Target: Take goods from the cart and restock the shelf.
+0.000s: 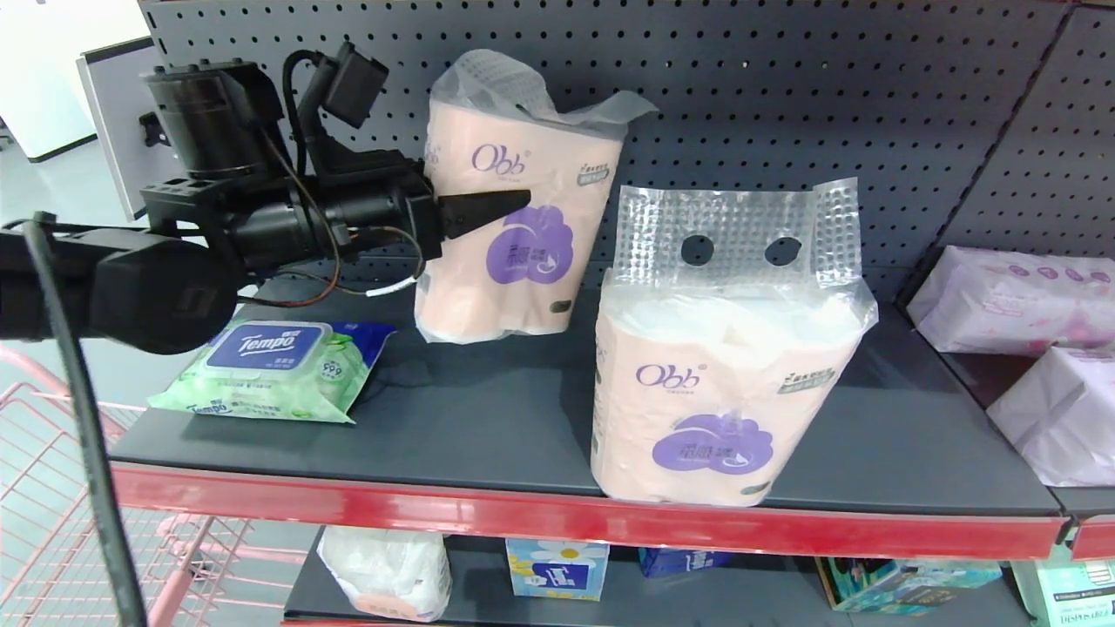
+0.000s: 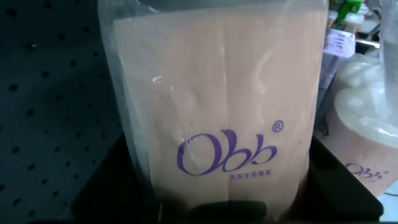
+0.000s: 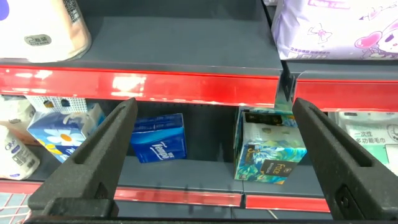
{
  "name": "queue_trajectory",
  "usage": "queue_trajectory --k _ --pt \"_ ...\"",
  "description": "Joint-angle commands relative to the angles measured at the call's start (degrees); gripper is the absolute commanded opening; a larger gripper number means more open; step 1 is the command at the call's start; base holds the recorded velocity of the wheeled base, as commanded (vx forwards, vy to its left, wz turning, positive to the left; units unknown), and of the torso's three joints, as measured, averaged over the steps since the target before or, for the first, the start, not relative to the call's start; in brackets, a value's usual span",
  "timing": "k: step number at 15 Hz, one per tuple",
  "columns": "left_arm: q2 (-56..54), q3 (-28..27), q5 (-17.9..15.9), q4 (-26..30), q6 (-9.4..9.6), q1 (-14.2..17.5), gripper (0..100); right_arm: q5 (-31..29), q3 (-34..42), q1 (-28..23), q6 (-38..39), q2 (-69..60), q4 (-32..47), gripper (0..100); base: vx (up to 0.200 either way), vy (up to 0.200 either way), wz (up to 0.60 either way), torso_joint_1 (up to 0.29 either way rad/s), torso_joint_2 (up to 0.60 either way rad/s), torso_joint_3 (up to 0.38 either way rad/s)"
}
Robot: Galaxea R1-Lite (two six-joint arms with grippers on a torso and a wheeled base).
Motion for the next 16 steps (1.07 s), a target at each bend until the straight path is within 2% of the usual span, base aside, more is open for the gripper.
queue_trajectory --k 1,3,8,12,13,16 --pt "4.3 -2.0 -1.9 -0.3 -0.03 -0.5 0 0.0 0.0 0.0 0.0 0.0 0.0 100 0.000 0.000 0.00 0.000 0.00 0.000" --pt "6.5 -3.4 -3.4 -1.2 -0.03 -0.5 0 0.0 0.0 0.0 0.0 0.0 0.0 100 0.000 0.000 0.00 0.000 0.00 0.000" --pt "11.8 -7.3 -3.5 -5.4 -0.12 -1.3 0 0.0 0.0 0.0 0.0 0.0 0.0 100 0.000 0.000 0.00 0.000 0.00 0.000" --pt "13.5 -7.5 -5.3 -5.5 -0.12 -1.2 0 0.0 0.0 0.0 0.0 0.0 0.0 100 0.000 0.000 0.00 0.000 0.00 0.000" --pt "13.8 -7.2 -6.7 -5.5 -0.12 -1.0 0 0.0 0.0 0.0 0.0 0.0 0.0 100 0.000 0.000 0.00 0.000 0.00 0.000" --pt "13.8 -6.2 -7.4 -5.1 -0.12 -0.3 0 0.0 0.0 0.0 0.0 0.0 0.0 100 0.000 0.000 0.00 0.000 0.00 0.000"
